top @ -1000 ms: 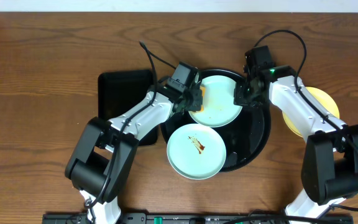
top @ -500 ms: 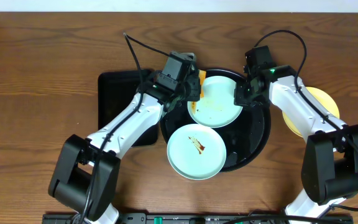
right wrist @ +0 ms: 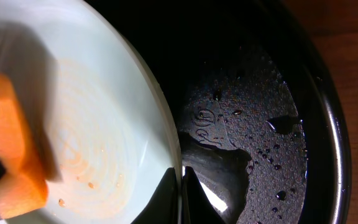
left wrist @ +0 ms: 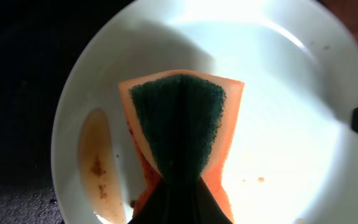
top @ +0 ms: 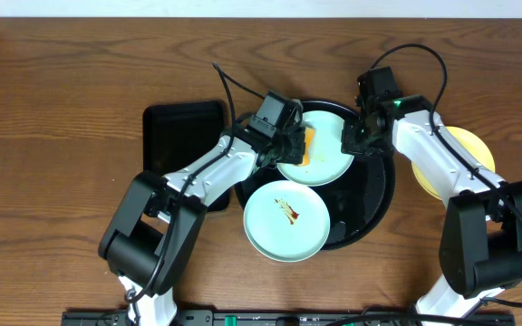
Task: Clean dirty plates on tray and stack at the side
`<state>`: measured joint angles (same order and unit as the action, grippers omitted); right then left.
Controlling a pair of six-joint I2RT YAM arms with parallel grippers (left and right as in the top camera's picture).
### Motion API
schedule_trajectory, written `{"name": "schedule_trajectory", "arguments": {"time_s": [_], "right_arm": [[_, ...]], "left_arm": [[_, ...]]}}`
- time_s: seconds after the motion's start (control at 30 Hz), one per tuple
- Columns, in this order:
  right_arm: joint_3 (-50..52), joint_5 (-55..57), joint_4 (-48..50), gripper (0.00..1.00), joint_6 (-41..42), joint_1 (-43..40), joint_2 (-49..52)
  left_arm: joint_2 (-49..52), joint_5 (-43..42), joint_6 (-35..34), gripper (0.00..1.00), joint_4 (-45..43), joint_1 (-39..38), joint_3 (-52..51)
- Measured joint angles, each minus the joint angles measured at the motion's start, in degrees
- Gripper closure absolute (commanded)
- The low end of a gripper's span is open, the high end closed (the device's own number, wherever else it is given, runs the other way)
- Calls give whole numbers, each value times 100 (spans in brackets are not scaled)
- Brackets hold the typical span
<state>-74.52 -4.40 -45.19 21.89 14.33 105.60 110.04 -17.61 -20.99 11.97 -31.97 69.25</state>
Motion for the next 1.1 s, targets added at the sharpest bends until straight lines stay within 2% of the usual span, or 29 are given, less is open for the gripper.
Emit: {"name": "schedule_trajectory", "arguments": {"time_s": [0.7,0.87,1.1], "right_arm": [[0,0,-46,99,2,0,0],[0,52,-72,99,2,0,0],[0,243,85,99,-173,0,0]], "left_arm": [[-216,50,164,92,236,516,-9],[-964,-7,177,92,599,730,-13],[-1543,-20,181,92,1676,1137,-15]]}}
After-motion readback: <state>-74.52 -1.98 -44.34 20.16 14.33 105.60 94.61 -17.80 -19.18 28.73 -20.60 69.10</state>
